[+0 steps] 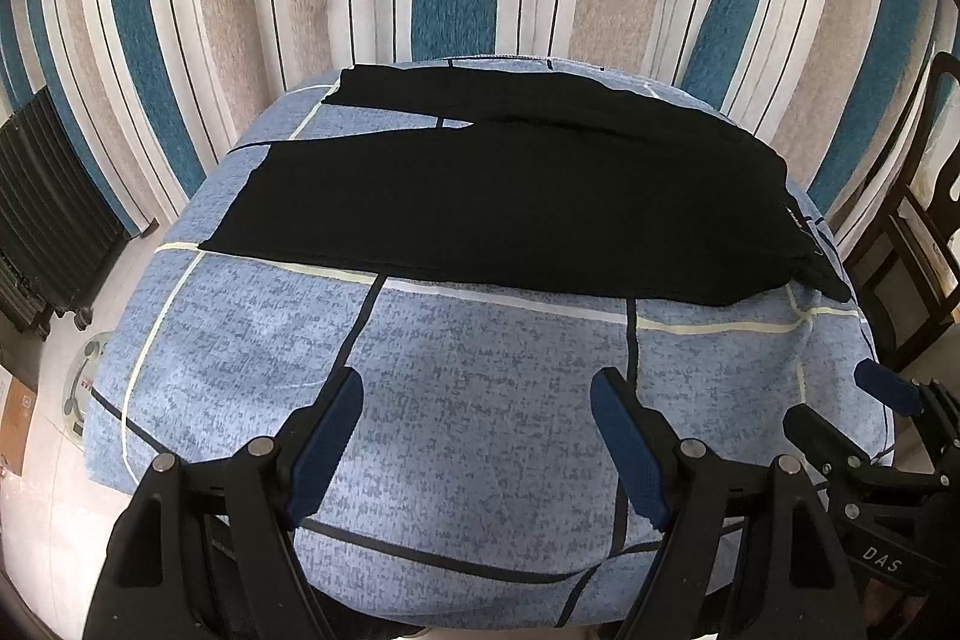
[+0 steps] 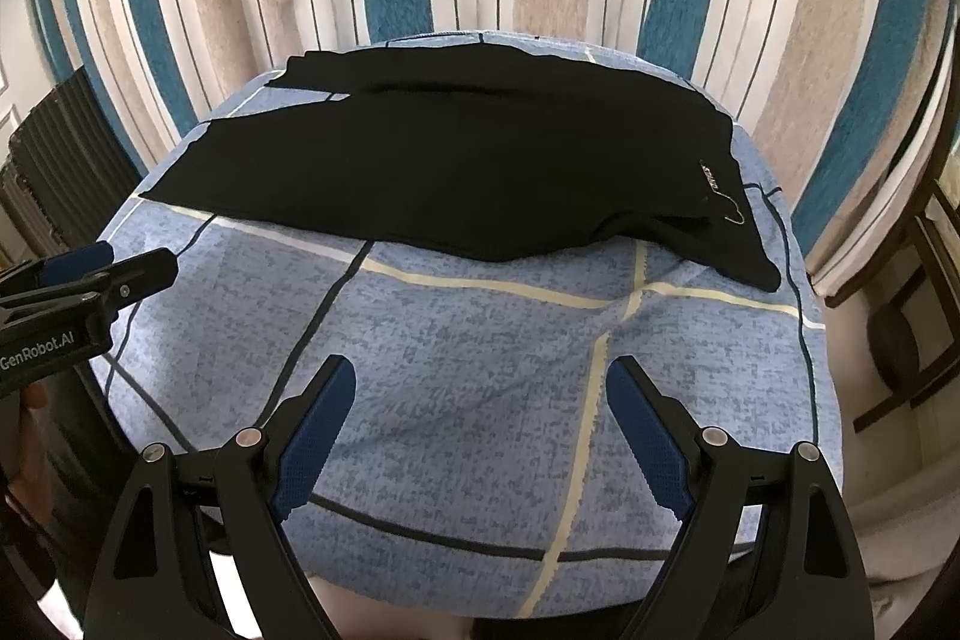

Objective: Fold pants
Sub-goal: 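Move both grippers toward the black pants lying on the bed, then grasp the edge of the black pants with both grippers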

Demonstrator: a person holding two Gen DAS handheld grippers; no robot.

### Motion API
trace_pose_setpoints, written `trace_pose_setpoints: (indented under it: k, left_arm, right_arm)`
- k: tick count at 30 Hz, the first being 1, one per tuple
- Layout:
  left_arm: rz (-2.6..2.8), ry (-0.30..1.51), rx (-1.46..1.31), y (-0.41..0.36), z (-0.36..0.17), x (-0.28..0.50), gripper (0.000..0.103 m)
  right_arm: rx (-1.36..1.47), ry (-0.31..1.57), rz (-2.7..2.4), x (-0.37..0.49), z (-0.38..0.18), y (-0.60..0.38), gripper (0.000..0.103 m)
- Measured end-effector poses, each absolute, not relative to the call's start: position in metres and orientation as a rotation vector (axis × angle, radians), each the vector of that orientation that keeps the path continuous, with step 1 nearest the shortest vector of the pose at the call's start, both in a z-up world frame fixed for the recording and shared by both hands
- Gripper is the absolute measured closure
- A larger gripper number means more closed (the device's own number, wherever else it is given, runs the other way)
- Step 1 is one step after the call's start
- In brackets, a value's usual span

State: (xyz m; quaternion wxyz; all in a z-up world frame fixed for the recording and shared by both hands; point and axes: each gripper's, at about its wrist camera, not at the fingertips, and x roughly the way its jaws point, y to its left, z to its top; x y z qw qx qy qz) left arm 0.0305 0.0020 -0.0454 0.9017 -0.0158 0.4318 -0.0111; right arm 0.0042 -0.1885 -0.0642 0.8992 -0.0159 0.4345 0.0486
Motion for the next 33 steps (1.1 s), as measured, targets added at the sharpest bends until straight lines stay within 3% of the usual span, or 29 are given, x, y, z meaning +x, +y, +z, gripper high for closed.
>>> trace_pose_setpoints:
  k: [14,21,33]
  left_arm:
    - [-0.066,0.904,-0.122,0.019,-0.073,0.062,0.023]
    - [-0.07,0.906,-0.241,0.047,-0.087,0.086,0.023]
    - [-0.005,0.919,-0.357,0.081,-0.107,0.114,0.023]
  right_arm:
    - [0.123,0.882,0.132,0.031,-0.078,-0.221,0.018]
    - [0.299,0.869,0.13,0.056,-0.088,-0.259,0.032]
    - [0.483,0.854,0.127,0.091,-0.107,-0.303,0.032]
